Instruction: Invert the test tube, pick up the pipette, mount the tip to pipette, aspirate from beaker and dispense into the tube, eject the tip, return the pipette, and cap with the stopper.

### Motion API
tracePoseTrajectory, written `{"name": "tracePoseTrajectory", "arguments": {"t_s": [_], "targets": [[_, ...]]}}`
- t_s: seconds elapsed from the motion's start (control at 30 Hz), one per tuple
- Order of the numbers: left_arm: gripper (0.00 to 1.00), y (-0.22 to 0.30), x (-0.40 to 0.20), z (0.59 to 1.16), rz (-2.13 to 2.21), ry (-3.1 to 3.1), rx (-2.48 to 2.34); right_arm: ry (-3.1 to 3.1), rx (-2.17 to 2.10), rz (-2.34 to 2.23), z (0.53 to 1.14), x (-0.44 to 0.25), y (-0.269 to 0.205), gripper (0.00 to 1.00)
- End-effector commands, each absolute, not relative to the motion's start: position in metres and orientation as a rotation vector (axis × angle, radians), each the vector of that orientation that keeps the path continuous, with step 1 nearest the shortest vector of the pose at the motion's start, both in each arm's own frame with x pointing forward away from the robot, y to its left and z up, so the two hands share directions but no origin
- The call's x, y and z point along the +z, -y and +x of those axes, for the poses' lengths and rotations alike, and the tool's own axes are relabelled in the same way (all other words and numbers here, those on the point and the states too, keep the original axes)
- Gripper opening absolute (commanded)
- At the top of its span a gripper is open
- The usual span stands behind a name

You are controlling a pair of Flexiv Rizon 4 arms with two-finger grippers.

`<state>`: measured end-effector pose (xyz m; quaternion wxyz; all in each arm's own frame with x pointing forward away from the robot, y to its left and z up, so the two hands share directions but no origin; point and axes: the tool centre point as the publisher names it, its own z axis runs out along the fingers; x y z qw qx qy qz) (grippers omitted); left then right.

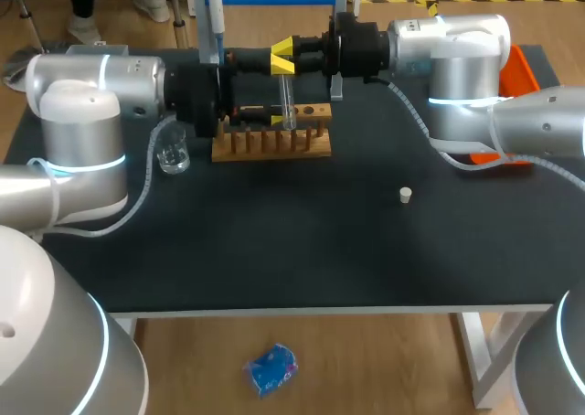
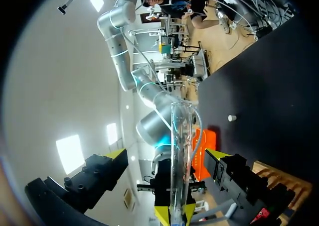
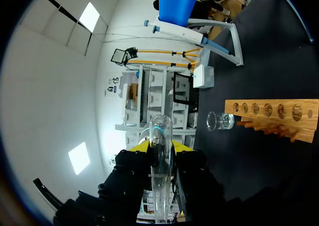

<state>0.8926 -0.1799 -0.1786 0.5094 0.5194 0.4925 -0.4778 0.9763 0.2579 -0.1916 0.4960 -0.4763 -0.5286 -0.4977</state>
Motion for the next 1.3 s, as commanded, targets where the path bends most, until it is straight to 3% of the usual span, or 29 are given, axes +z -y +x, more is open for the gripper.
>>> {"name": "tracePoseTrajectory", "arguments": {"t_s": [0.03, 1.2, 1.23, 1.27, 1.3], "targets": [[1.0, 0.1799, -0.1786, 0.8923, 1.251, -1.185, -1.149, 1.283, -1.204, -1.153, 0.9768, -0.1915, -0.2575, 0.0], [1.0, 0.1848, -0.1762, 0.8963, 1.278, -1.165, -1.147, 1.283, -1.204, -1.153, 0.9768, -0.1915, -0.2575, 0.0], [0.95, 0.1843, -0.1763, 0.8961, 1.276, -1.165, -1.146, 1.283, -1.204, -1.153, 0.9768, -0.1915, -0.2575, 0.0], [0.82, 0.1839, -0.1766, 0.8959, 1.275, -1.166, -1.146, 1.283, -1.204, -1.153, 0.9768, -0.1915, -0.2575, 0.0], [0.25, 0.1836, -0.1773, 0.8955, 1.274, -1.167, -1.146, 1.283, -1.204, -1.153, 0.9768, -0.1915, -0.2575, 0.0]]}}
